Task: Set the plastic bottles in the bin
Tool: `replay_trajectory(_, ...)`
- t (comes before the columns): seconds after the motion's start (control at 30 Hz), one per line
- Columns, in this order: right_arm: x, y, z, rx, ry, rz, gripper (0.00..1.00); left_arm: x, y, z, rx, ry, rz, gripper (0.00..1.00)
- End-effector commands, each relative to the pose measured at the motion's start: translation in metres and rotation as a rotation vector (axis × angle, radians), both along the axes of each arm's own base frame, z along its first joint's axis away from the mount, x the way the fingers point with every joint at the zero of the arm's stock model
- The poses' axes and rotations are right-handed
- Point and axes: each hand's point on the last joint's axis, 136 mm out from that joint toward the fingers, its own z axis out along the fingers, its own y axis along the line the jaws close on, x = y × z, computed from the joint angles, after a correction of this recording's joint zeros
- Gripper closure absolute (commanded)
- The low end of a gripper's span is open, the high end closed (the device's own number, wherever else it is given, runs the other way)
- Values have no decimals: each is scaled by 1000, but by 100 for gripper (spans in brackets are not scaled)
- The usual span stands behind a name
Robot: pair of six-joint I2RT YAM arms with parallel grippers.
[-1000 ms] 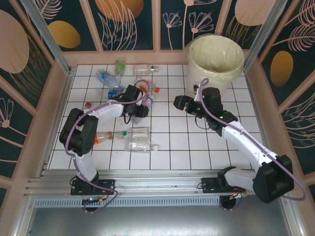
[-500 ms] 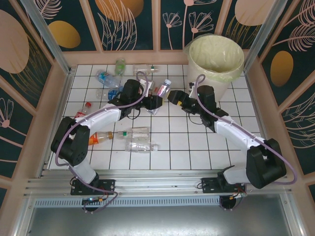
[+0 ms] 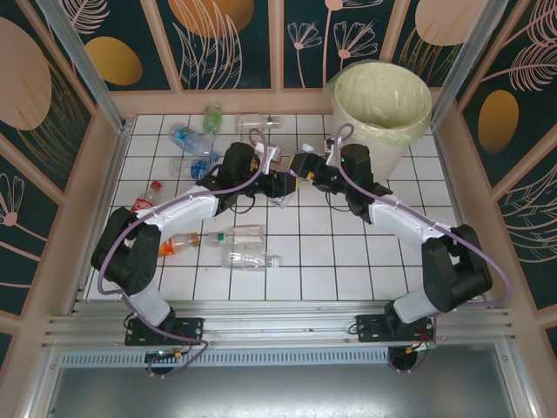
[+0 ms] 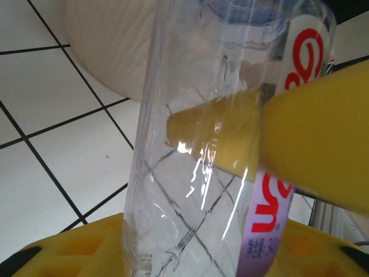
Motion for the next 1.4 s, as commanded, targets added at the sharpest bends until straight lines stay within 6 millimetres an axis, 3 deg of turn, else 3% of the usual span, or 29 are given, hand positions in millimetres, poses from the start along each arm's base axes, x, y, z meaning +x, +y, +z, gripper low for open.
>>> replay_trajectory(0.0,7,11,26,42,-72,24,31,-3,-10,12,-44,-20,-31,53)
replay_trajectory(0.27,10,14,22,30,-64,22,51,-5,-12,13,-54,-23,-37,50)
replay_trajectory(0.43,10,13,26,22,-73,16,55,-5,-12,14,-51,-23,-38,37)
replay_trajectory(0.53,11,10,31,14,-86,9,55,-4,-12,14,-43,-25,-39,26)
replay_trajectory(0.63,14,1,40,-8,-110,-12,55,-6,-11,25,-46,-49,-44,4)
replay_trajectory(0.67,16,-2,44,-14,-119,-20,55,-8,-10,30,-51,-59,-46,2)
replay_trajectory(1.03,33,-50,120,-129,-311,-132,55,-49,13,85,-89,-208,-104,1)
replay_trajectory(1.2,40,-78,168,-189,-445,-211,55,-64,28,86,-44,-234,-98,1)
replay_trajectory(1.37,48,-106,202,-237,-544,-283,55,-69,37,84,-19,-237,-76,1)
